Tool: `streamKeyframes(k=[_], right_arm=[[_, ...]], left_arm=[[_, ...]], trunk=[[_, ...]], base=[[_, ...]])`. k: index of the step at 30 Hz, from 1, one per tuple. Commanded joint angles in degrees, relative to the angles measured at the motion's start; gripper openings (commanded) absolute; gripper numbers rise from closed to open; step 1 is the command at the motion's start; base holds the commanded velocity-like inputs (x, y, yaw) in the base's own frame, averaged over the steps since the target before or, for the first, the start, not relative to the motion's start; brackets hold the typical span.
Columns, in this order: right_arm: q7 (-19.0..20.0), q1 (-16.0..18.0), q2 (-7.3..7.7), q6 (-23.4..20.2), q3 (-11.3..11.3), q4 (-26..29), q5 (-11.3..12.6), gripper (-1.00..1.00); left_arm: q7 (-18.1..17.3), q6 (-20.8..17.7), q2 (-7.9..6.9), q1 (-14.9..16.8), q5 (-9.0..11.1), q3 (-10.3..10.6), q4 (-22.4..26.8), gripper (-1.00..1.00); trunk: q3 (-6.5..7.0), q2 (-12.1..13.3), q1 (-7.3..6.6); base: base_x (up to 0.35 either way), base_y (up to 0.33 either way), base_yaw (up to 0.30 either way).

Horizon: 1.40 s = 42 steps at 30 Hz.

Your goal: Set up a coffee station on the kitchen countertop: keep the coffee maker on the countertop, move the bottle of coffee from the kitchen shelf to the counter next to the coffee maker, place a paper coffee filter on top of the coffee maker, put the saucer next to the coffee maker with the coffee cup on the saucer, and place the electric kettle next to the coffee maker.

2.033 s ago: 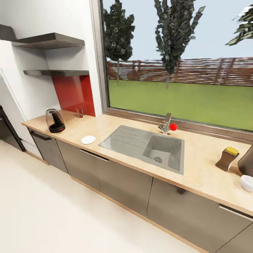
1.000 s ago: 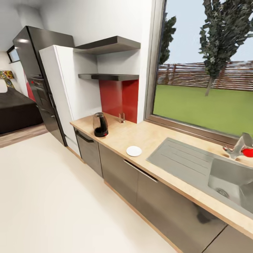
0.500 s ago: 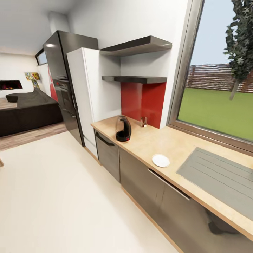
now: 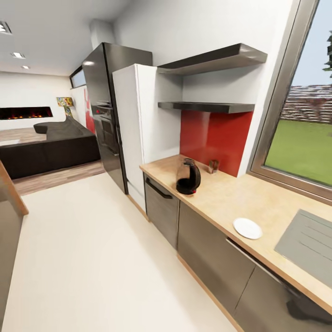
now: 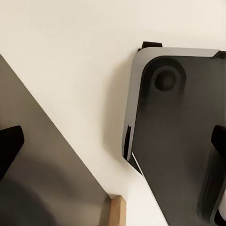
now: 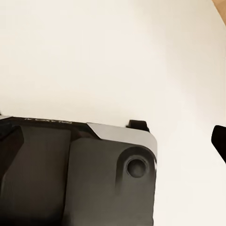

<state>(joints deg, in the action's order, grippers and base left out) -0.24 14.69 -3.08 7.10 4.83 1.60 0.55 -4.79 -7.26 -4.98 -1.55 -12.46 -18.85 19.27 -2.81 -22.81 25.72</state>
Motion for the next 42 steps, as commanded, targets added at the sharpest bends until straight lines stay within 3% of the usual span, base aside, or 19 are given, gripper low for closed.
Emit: streamKeyframes(k=[1, 9, 42], right_arm=[[0.0, 0.1, 0.0, 0.2, 0.4, -0.1, 0.1, 1.0], [0.0, 0.1, 0.03, 0.2, 0.4, 0.0, 0.1, 1.0], [0.4, 0.1, 0.54, 0.2, 0.3, 0.1, 0.2, 1.0]], left_arm=[[-0.5, -0.4, 0.05, 0.0, -0.5, -0.5, 0.2, 1.0], [-0.5, -0.4, 0.07, 0.0, -0.5, -0.5, 0.2, 1.0], [-0.4, -0.4, 0.32, 0.0, -0.5, -0.6, 0.2, 1.0]], trunk=[[-0.11, -0.1, 0.06], [-0.1, -0.1, 0.06], [-0.1, -0.1, 0.06]], base=[[0.257, 0.249, 0.012], [0.247, 0.26, -0.09], [0.189, 0.282, -0.295]])
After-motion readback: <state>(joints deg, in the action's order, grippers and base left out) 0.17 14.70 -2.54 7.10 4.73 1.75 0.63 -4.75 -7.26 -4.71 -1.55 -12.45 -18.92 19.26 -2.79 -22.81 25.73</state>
